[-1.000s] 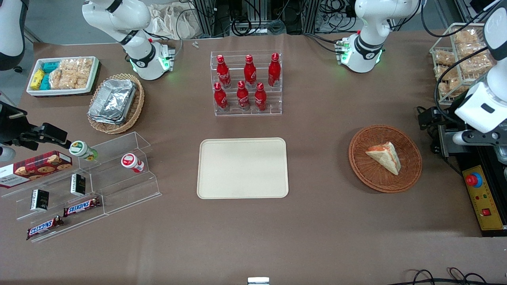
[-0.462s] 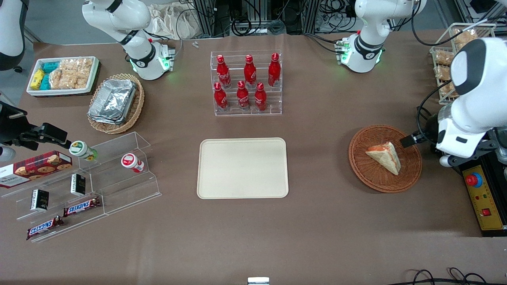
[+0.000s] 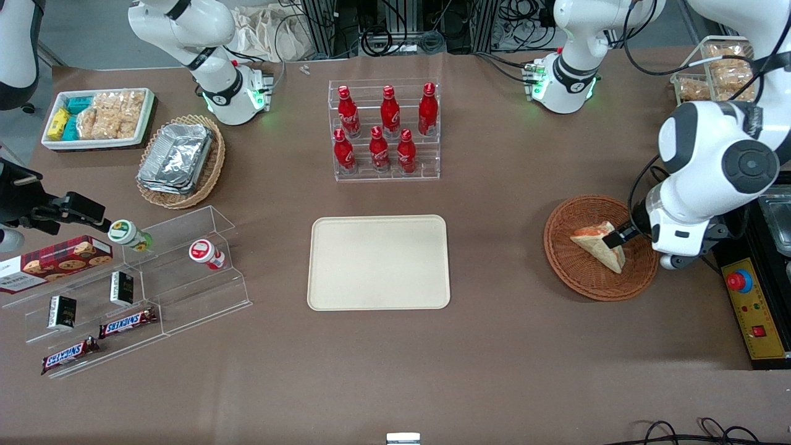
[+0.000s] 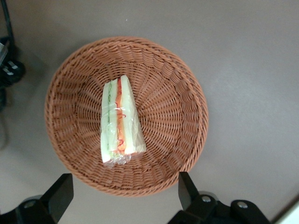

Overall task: Place sandwich from basket to tray
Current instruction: 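Lower the left gripper over the sandwich and close on it, then lift the sandwich out of the basket with the left gripper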

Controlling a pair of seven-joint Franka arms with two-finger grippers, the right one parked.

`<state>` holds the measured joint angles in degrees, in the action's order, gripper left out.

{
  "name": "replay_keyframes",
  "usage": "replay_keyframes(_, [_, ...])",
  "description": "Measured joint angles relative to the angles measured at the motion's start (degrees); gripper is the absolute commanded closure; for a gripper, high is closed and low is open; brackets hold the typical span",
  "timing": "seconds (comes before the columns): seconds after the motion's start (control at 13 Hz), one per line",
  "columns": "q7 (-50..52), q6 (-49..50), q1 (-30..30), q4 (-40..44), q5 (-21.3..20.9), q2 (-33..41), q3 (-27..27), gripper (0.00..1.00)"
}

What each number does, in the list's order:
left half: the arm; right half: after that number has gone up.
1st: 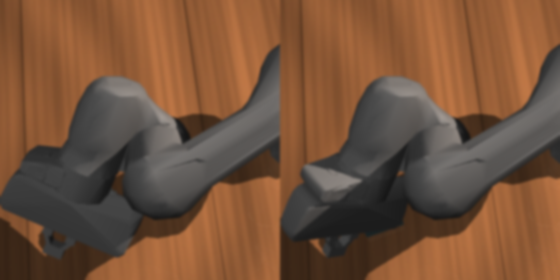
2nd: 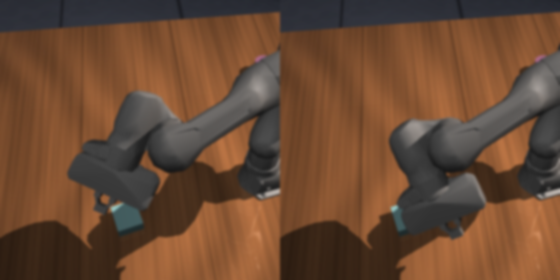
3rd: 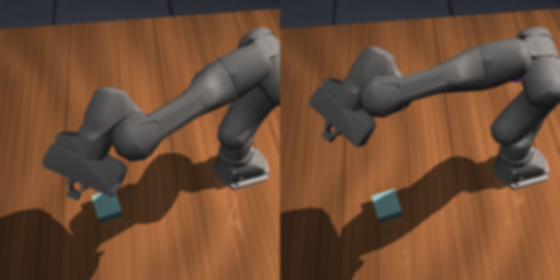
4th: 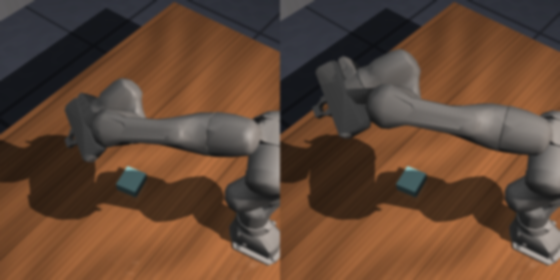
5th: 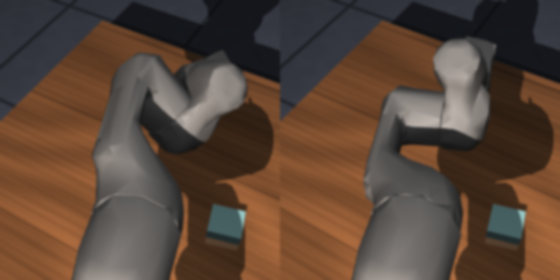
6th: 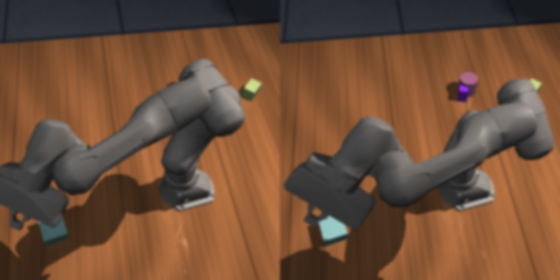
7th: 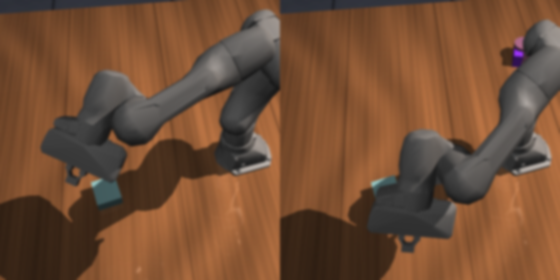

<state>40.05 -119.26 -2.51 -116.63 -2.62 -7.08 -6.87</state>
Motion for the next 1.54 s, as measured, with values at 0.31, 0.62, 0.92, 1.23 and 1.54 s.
replay_keyframes(0.31, [2.7,-9.4,-0.8,-6.5,0.0,-1.3,0.6,0.00])
replay_keyframes(0.62, [4.6,-14.4,-0.9,-7.5,0.0,-6.0,0.7,0.00])
replay_keyframes(0.92, [4.9,-16.5,-0.9,-7.6,0.0,-8.8,0.7,0.38])
replay_keyframes(1.23, [7.2,-17.3,-1.0,-7.6,0.0,-9.4,0.8,0.86])
replay_keyframes(1.54, [9.2,-17.7,-0.9,-7.4,0.0,-9.3,0.8,1.00])
